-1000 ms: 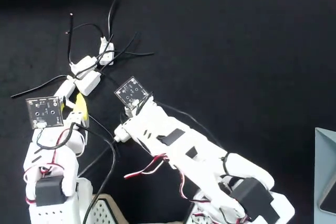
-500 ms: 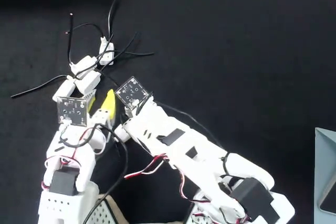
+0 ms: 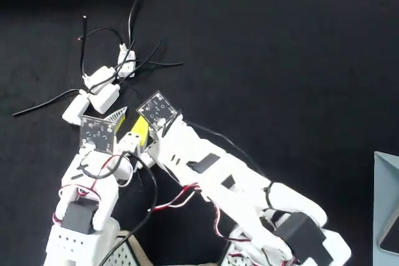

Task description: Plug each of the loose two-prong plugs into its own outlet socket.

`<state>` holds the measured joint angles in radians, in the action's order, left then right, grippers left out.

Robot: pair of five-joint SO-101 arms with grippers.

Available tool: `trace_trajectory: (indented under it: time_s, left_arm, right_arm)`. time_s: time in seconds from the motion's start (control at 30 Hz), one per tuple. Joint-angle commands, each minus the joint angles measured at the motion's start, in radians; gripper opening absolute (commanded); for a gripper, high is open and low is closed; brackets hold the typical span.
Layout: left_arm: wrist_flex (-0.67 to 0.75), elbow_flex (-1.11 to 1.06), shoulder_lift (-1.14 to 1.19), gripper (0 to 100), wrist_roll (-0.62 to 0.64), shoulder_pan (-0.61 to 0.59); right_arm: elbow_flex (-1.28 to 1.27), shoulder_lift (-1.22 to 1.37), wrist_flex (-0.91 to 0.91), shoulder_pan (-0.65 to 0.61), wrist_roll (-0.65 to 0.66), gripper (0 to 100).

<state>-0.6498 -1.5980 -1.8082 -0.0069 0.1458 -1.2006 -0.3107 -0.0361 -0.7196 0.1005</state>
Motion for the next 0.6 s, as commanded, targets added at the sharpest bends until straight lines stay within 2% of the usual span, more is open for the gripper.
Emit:
trace_trajectory:
  time_s: [0.0,0.2,0.37,0.57]
  left_arm:
    - [0.044,0.018,0.000,15,-0.040,-0.016]
    - [0.069,0.015,0.000,15,-0.015,-0.137]
    - [0.064,-0.018,0.005,15,-0.023,-0.054]
    - [0.064,-0.077,0.002,15,-0.140,0.076]
  right_arm:
    - [-0.051,-0.050,0.003,0.012,0.011,1.1]
    - [-0.113,-0.177,0.002,0.011,0.011,1.1]
    - [-0.117,-0.185,0.000,0.009,0.011,1.1]
    - [-0.117,-0.176,0.003,0.008,0.011,1.1]
